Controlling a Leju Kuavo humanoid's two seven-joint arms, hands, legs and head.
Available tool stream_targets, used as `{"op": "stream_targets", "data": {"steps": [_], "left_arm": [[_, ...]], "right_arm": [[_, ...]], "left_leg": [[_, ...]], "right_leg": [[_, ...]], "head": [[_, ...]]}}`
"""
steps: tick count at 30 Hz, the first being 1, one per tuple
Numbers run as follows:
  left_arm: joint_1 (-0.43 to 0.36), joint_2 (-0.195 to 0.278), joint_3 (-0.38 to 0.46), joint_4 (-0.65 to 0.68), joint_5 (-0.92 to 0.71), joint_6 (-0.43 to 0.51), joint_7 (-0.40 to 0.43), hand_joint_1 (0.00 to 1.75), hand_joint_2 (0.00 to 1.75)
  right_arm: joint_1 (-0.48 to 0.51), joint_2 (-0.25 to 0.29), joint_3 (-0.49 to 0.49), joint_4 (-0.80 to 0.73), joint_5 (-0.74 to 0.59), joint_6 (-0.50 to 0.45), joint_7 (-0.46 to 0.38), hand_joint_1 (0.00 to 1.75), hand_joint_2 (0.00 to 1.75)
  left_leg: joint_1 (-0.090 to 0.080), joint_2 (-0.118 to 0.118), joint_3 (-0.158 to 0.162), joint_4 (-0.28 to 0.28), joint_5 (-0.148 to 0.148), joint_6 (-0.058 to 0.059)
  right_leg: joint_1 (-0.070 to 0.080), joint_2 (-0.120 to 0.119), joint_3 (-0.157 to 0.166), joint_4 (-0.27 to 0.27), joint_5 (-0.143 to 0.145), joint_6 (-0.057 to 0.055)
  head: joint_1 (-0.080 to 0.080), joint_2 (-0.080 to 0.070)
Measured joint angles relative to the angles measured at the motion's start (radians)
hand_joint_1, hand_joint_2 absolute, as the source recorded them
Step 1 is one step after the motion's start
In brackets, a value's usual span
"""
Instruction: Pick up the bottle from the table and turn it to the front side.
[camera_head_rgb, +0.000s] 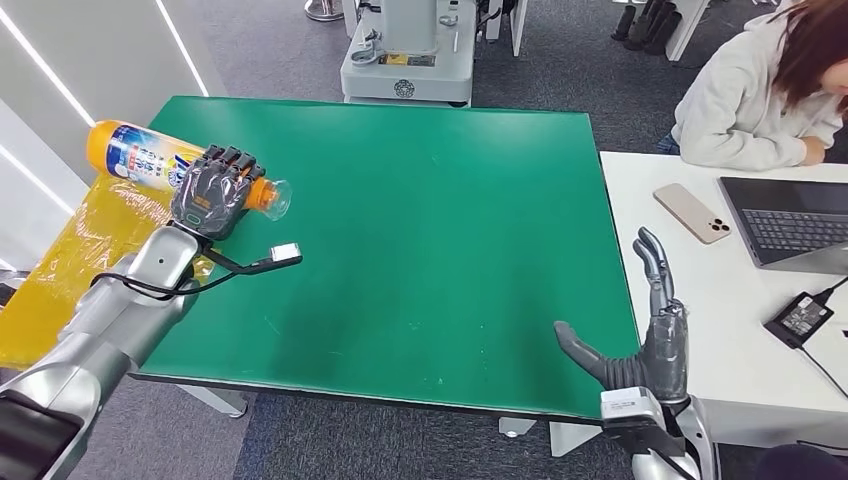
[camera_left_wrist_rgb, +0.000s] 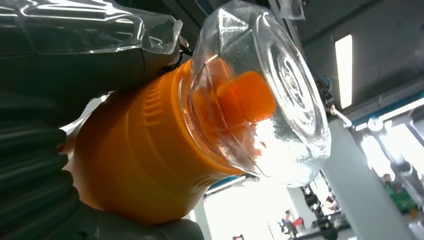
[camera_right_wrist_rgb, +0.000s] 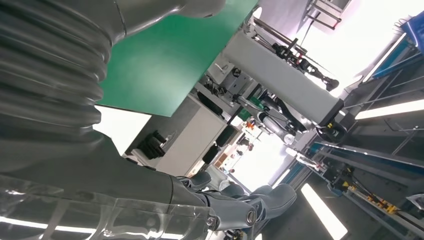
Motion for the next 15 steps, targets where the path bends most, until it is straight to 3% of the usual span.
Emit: {"op": "stream_targets", "data": {"steps": [5, 15], "left_arm": [[-0.020, 0.017, -0.036, 0.060, 0.010, -0.015, -0.034, 1.75, 1.75], [-0.054, 0.009, -0.033, 0.160, 0.049, -0.140, -0.091, 1.75, 1.75]], "right_arm": [[0.000, 0.003, 0.001, 0.000, -0.001, -0.001, -0.001, 0.00, 1.75], [0.010, 0.004, 0.009, 0.008, -0.010, -0.014, -0.016, 0.00, 1.75]], "left_leg": [[0.000, 0.000, 0.000, 0.000, 0.000, 0.000], [0.000, 0.000, 0.000, 0.000, 0.000, 0.000]], "right_leg": [[0.000, 0.000, 0.000, 0.000, 0.000, 0.000], [0.000, 0.000, 0.000, 0.000, 0.000, 0.000]], "head": [[0.000, 0.000], [0.000, 0.000]]}}
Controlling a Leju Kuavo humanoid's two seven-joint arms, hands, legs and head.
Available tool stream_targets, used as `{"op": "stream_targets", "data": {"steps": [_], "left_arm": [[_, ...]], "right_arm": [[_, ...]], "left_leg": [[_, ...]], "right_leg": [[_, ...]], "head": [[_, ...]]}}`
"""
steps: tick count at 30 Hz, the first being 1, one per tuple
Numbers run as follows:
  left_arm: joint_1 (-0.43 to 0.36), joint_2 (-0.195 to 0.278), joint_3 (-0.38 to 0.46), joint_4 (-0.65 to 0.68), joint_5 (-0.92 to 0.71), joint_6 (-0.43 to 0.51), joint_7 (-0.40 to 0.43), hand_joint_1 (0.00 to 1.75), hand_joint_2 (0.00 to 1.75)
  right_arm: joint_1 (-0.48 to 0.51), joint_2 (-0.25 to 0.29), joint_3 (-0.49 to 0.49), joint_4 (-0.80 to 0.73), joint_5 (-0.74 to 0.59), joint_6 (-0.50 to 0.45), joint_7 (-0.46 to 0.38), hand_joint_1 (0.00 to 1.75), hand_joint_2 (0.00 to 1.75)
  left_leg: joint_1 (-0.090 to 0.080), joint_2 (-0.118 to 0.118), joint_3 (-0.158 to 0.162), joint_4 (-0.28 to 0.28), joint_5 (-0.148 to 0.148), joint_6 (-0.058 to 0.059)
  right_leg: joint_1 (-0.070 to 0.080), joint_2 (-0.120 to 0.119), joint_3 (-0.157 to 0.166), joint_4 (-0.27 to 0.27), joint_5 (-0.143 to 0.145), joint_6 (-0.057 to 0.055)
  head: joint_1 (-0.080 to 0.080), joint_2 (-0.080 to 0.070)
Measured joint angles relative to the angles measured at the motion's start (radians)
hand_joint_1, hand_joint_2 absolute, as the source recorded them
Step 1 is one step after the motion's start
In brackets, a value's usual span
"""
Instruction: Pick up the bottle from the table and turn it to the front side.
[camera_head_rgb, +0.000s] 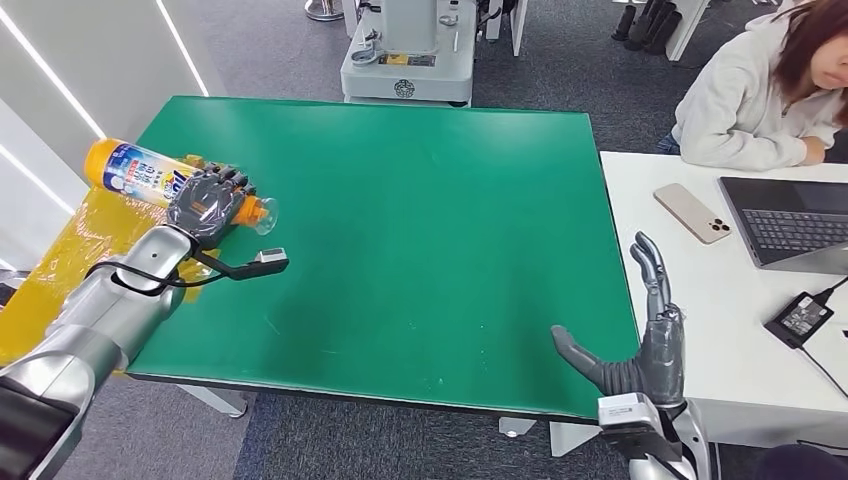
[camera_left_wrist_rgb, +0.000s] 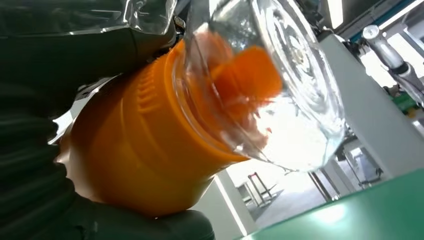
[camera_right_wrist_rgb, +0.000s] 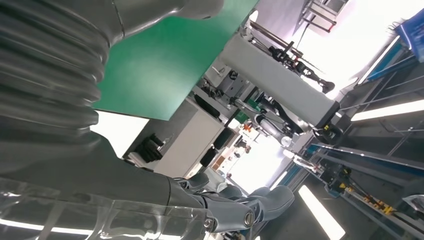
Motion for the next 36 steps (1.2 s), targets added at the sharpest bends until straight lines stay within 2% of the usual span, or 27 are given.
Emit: {"op": "stream_targets", "data": {"steps": [16, 23, 28, 36], "left_arm": [[-0.006, -0.023, 0.088, 0.079, 0.078, -0.111, -0.038, 1.75, 1.75], [-0.008, -0.059, 0.105, 0.094, 0.080, -0.176, -0.057, 1.75, 1.75], [0.017, -0.085, 0.107, 0.100, 0.078, -0.187, -0.050, 1.75, 1.75], [0.073, -0.102, 0.109, 0.104, 0.077, -0.193, -0.046, 1.75, 1.75]], "right_arm": [[-0.004, 0.000, 0.007, 0.009, -0.007, -0.008, 0.002, 0.00, 1.75], [0.004, 0.000, 0.007, -0.009, 0.013, -0.021, 0.031, 0.00, 1.75], [0.020, 0.002, 0.006, -0.039, 0.033, -0.002, 0.055, 0.00, 1.75], [0.046, 0.006, 0.003, -0.067, 0.052, 0.012, 0.057, 0.00, 1.75]], "left_leg": [[0.000, 0.000, 0.000, 0.000, 0.000, 0.000], [0.000, 0.000, 0.000, 0.000, 0.000, 0.000], [0.000, 0.000, 0.000, 0.000, 0.000, 0.000], [0.000, 0.000, 0.000, 0.000, 0.000, 0.000]], "right_leg": [[0.000, 0.000, 0.000, 0.000, 0.000, 0.000], [0.000, 0.000, 0.000, 0.000, 0.000, 0.000], [0.000, 0.000, 0.000, 0.000, 0.000, 0.000], [0.000, 0.000, 0.000, 0.000, 0.000, 0.000]], "head": [[0.000, 0.000], [0.000, 0.000], [0.000, 0.000], [0.000, 0.000]]}}
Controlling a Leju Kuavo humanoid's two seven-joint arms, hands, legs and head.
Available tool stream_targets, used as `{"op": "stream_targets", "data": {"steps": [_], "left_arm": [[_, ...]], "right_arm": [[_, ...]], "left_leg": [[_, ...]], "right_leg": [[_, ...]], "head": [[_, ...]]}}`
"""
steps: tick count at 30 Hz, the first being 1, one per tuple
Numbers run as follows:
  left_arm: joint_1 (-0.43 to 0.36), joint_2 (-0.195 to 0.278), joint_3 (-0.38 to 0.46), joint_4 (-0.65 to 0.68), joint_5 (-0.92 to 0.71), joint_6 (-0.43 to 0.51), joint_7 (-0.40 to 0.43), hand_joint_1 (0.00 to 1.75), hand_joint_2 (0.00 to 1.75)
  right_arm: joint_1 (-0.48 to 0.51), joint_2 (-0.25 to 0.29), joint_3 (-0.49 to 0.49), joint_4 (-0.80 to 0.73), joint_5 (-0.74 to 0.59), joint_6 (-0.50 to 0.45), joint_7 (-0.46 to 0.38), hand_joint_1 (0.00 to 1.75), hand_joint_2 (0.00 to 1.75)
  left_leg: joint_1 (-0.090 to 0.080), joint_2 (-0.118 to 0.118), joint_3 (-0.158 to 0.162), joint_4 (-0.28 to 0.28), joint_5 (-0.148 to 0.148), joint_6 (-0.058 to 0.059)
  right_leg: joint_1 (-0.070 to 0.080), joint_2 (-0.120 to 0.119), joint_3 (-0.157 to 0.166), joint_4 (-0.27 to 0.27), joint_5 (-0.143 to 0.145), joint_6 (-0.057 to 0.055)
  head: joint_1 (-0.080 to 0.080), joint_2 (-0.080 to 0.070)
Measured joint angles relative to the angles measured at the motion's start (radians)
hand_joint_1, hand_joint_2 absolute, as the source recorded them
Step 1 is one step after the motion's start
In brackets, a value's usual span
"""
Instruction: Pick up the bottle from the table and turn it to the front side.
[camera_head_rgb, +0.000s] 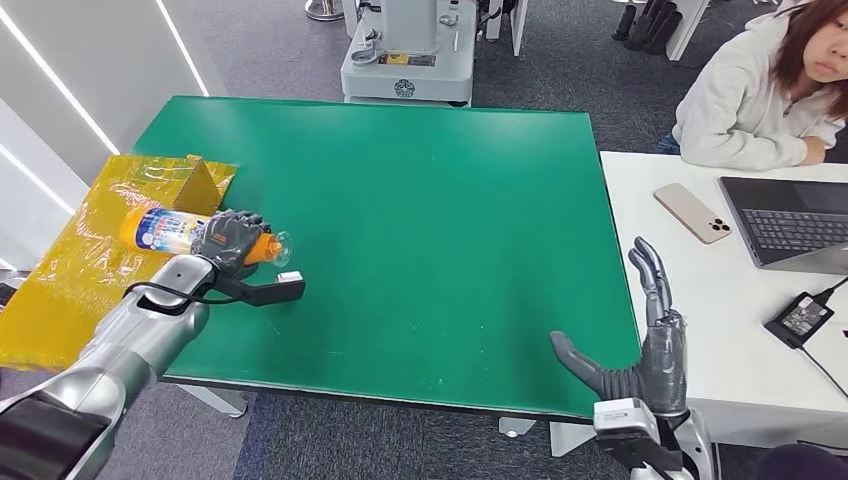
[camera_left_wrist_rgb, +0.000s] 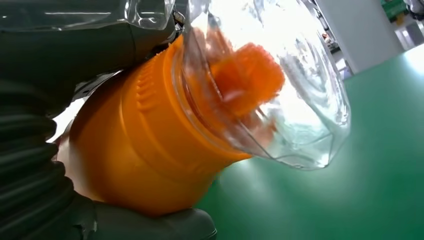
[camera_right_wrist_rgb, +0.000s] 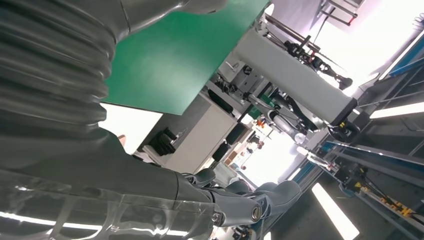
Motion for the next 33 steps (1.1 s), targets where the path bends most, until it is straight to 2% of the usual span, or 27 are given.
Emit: {"op": "stream_targets", "data": {"steps": [10, 22, 25, 26, 30, 31, 33], "left_arm": [[0.026, -0.002, 0.005, 0.024, -0.007, -0.061, 0.027, 1.75, 1.75], [0.033, 0.008, 0.012, 0.053, -0.037, -0.081, 0.071, 1.75, 1.75], [0.035, 0.008, 0.012, 0.058, -0.041, -0.081, 0.074, 1.66, 1.75], [0.035, 0.008, 0.012, 0.059, -0.045, -0.078, 0.077, 1.57, 1.75], [0.036, 0.007, 0.012, 0.063, -0.053, -0.056, 0.081, 0.06, 1.75], [0.037, 0.007, 0.012, 0.064, -0.051, -0.050, 0.081, 0.00, 1.75], [0.038, 0.007, 0.016, 0.066, -0.042, -0.038, 0.083, 0.00, 1.75]], "right_arm": [[0.022, 0.001, -0.016, -0.029, 0.003, 0.012, 0.003, 0.00, 1.75], [0.026, 0.001, -0.025, -0.032, 0.000, 0.026, 0.002, 0.00, 1.75], [0.027, 0.001, -0.025, -0.032, 0.000, 0.026, 0.002, 0.00, 1.75], [0.027, 0.001, -0.025, -0.032, 0.000, 0.026, 0.002, 0.00, 1.75], [0.028, 0.001, -0.025, -0.033, 0.000, 0.029, 0.002, 0.00, 1.75], [0.030, 0.001, -0.025, -0.034, 0.000, 0.029, 0.002, 0.00, 1.75], [0.038, 0.001, -0.025, -0.039, 0.000, 0.029, 0.002, 0.00, 1.75]], "left_leg": [[0.000, 0.000, 0.000, 0.000, 0.000, 0.000], [0.000, 0.000, 0.000, 0.000, 0.000, 0.000], [0.000, 0.000, 0.000, 0.000, 0.000, 0.000], [0.000, 0.000, 0.000, 0.000, 0.000, 0.000], [0.000, 0.000, 0.000, 0.000, 0.000, 0.000], [0.000, 0.000, 0.000, 0.000, 0.000, 0.000], [0.000, 0.000, 0.000, 0.000, 0.000, 0.000]], "right_leg": [[0.000, 0.000, 0.000, 0.000, 0.000, 0.000], [0.000, 0.000, 0.000, 0.000, 0.000, 0.000], [0.000, 0.000, 0.000, 0.000, 0.000, 0.000], [0.000, 0.000, 0.000, 0.000, 0.000, 0.000], [0.000, 0.000, 0.000, 0.000, 0.000, 0.000], [0.000, 0.000, 0.000, 0.000, 0.000, 0.000], [0.000, 0.000, 0.000, 0.000, 0.000, 0.000]], "head": [[0.000, 0.000], [0.000, 0.000], [0.000, 0.000], [0.000, 0.000], [0.000, 0.000], [0.000, 0.000], [0.000, 0.000]]}}
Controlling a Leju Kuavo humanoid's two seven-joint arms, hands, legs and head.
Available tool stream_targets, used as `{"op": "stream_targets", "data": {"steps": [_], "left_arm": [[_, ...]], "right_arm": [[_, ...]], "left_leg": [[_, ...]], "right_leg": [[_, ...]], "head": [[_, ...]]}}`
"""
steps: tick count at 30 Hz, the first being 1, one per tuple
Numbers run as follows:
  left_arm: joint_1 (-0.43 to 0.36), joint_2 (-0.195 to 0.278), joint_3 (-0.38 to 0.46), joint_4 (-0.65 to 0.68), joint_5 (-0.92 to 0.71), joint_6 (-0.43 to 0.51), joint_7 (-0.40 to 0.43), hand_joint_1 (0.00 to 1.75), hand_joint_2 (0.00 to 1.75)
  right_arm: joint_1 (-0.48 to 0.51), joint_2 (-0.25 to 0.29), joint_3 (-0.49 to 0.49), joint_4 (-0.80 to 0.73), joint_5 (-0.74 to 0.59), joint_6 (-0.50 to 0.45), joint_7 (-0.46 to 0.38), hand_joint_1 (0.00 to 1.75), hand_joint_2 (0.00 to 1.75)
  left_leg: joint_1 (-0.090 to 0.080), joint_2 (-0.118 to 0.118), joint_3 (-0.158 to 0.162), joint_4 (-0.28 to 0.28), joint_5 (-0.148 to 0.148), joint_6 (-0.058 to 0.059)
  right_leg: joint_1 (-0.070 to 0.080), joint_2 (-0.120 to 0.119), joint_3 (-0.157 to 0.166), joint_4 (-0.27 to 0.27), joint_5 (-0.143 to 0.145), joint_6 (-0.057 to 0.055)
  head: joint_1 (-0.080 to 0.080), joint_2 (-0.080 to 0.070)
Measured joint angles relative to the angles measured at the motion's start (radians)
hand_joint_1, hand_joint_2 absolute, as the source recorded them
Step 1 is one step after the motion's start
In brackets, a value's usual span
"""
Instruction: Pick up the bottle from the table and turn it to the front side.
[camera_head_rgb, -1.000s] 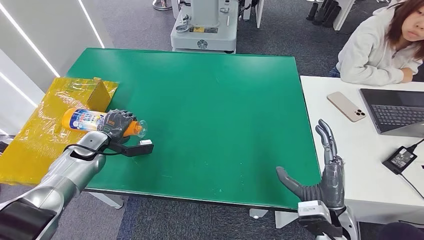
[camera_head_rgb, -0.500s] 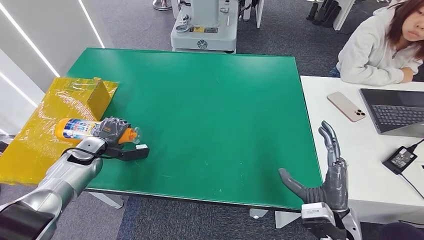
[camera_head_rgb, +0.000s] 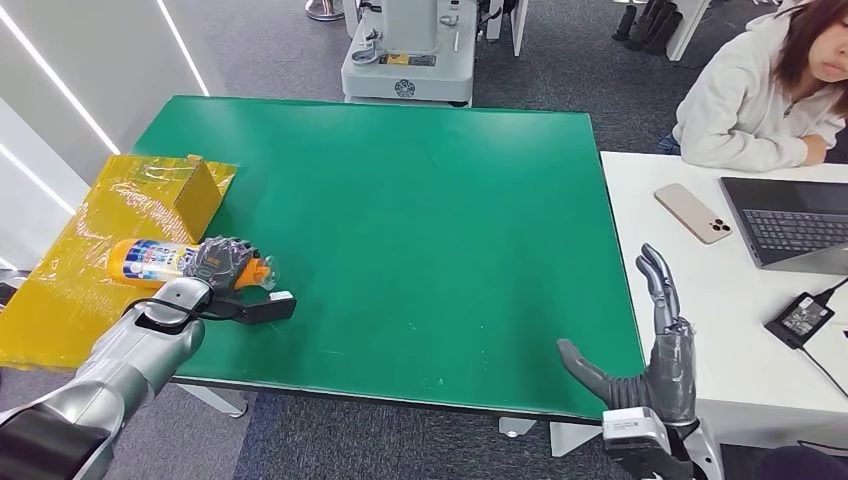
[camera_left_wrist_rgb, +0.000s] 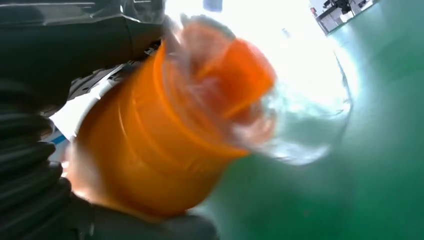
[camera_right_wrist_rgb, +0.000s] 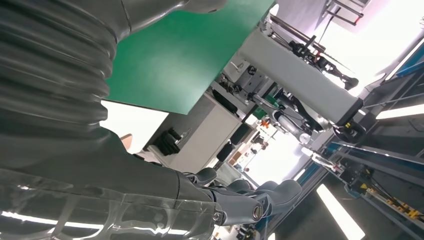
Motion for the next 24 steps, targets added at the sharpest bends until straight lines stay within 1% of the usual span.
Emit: {"op": "stream_targets", "data": {"steps": [10, 24], "left_arm": [[0.014, -0.008, 0.060, 0.006, 0.045, 0.030, -0.013, 0.00, 1.75], [0.024, -0.045, 0.098, 0.008, 0.044, 0.076, -0.036, 0.00, 1.75]], "right_arm": [[0.027, -0.001, 0.000, -0.013, 0.004, -0.005, 0.011, 0.00, 1.75], [0.030, -0.008, -0.001, -0.013, -0.001, -0.006, 0.021, 0.00, 1.75]], "left_leg": [[0.000, 0.000, 0.000, 0.000, 0.000, 0.000], [0.000, 0.000, 0.000, 0.000, 0.000, 0.000]], "right_leg": [[0.000, 0.000, 0.000, 0.000, 0.000, 0.000], [0.000, 0.000, 0.000, 0.000, 0.000, 0.000]], "head": [[0.000, 0.000], [0.000, 0.000]]}}
